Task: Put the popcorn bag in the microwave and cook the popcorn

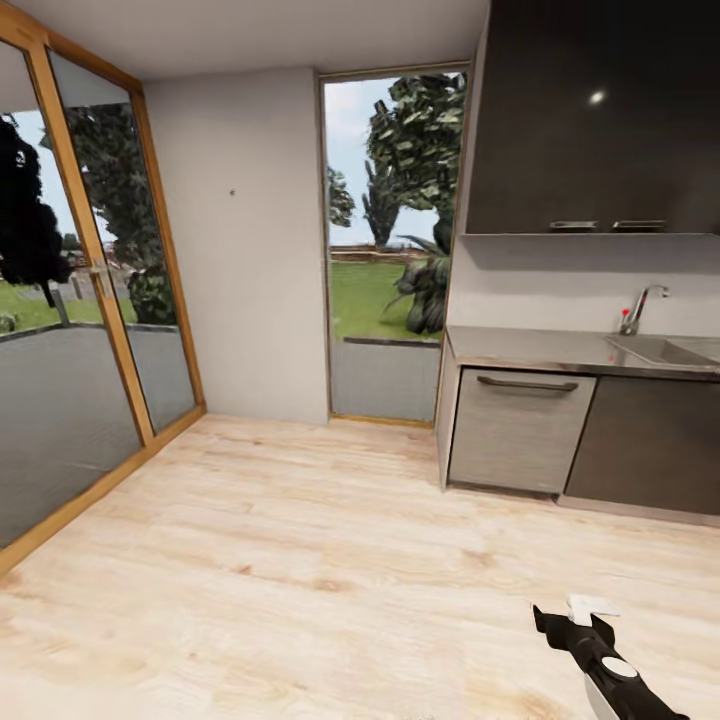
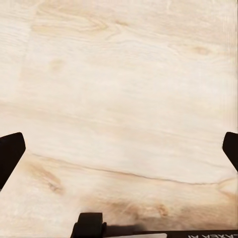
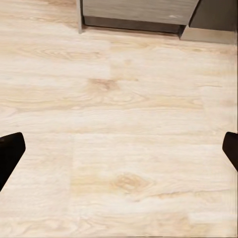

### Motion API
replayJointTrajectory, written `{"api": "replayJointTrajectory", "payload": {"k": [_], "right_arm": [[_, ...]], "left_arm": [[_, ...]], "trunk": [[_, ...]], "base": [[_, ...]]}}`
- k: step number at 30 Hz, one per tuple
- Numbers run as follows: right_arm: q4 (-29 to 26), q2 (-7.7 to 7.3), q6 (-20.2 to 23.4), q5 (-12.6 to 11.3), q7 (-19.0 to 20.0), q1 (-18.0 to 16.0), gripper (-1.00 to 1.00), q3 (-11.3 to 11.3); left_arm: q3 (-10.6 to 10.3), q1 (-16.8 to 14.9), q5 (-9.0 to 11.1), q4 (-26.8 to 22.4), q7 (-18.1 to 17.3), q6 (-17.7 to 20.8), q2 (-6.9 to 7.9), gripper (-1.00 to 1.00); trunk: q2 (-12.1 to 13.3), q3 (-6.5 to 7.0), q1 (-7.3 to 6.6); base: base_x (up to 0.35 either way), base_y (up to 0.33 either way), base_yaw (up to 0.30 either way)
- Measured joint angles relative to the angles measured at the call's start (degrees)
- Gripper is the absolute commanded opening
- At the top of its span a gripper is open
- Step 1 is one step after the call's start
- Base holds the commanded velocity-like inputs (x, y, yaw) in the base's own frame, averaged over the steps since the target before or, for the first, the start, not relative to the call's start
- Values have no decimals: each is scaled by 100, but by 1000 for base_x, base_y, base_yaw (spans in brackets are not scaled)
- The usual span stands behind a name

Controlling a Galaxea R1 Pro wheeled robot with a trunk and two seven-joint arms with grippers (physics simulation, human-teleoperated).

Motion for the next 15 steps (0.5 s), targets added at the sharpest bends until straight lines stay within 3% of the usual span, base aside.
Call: {"api": "replayJointTrajectory", "payload": {"k": [15], "right_arm": [[-9,8,0,4,0,3,100,17]], "left_arm": [[2,0,3,0,4,1,1,100]], "trunk": [[0,0,0]], "base": [[0,0,-300]]}}
